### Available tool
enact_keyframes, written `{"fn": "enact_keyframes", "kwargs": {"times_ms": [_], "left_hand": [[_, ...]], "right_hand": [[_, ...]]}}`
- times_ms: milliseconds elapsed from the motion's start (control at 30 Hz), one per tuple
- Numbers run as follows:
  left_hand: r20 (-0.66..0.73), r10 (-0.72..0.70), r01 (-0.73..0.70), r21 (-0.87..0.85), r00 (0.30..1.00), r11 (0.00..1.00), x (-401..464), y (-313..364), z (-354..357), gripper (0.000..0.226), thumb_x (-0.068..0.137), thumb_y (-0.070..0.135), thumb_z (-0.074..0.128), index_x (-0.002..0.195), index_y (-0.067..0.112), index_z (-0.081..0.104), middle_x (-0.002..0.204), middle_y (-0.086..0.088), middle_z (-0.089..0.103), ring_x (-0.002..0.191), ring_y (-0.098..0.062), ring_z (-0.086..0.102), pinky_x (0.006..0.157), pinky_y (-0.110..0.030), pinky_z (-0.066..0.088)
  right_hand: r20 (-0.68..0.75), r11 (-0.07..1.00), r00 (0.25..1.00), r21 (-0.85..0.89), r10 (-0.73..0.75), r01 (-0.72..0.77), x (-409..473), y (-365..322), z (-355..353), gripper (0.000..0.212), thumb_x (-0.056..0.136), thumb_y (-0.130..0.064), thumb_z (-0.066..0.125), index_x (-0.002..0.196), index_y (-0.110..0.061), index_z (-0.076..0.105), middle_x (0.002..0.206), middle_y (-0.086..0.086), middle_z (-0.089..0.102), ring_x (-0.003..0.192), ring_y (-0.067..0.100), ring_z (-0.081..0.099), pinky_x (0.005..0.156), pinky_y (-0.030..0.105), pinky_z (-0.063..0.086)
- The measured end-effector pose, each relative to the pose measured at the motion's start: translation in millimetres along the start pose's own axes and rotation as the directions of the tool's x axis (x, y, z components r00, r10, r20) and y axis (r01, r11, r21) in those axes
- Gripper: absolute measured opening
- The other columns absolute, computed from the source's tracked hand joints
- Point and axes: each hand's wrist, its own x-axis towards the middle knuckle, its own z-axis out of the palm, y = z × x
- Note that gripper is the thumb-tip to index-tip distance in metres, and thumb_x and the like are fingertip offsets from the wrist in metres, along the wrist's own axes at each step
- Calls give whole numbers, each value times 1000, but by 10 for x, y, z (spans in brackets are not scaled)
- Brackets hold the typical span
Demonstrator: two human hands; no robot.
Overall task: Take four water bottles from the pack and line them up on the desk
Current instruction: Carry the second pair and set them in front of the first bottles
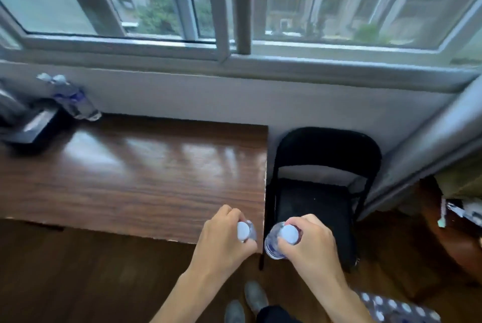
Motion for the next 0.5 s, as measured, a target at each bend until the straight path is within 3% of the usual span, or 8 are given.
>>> {"fn": "enact_keyframes", "kwargs": {"times_ms": [133,233,367,500], "left_hand": [[-181,-183,176,-55,966,983,-80,-420,-275,20,67,33,69,80,20,62,82,11,52,71,-13,56,58,-12,32],[-258,-310,295,-96,915,951,-155,-687,-457,21,66,32,71,83,22,62,83,12,53,71,-9,52,55,-9,31],[-316,-464,436,-159,828,886,-245,-1039,-671,24,66,30,71,87,21,65,87,11,56,72,-8,52,54,-5,30],[-321,-582,534,-231,747,813,-346,-1421,-905,24,63,29,71,85,20,65,87,10,57,72,-11,58,56,-9,38]], "right_hand": [[159,975,962,35,-220,218,284,-457,244,32,70,-23,76,68,-45,53,78,-16,54,70,3,55,59,10,35],[266,949,913,32,-310,313,485,-782,480,11,71,-26,74,79,-31,67,82,-13,56,71,5,55,64,13,39],[356,906,841,39,-407,422,670,-1209,803,10,73,-28,72,81,-24,70,84,-7,59,75,13,60,70,31,49],[434,854,754,78,-493,514,741,-1605,1143,13,72,-29,72,70,-31,59,80,-10,56,69,8,55,59,16,39]]}}
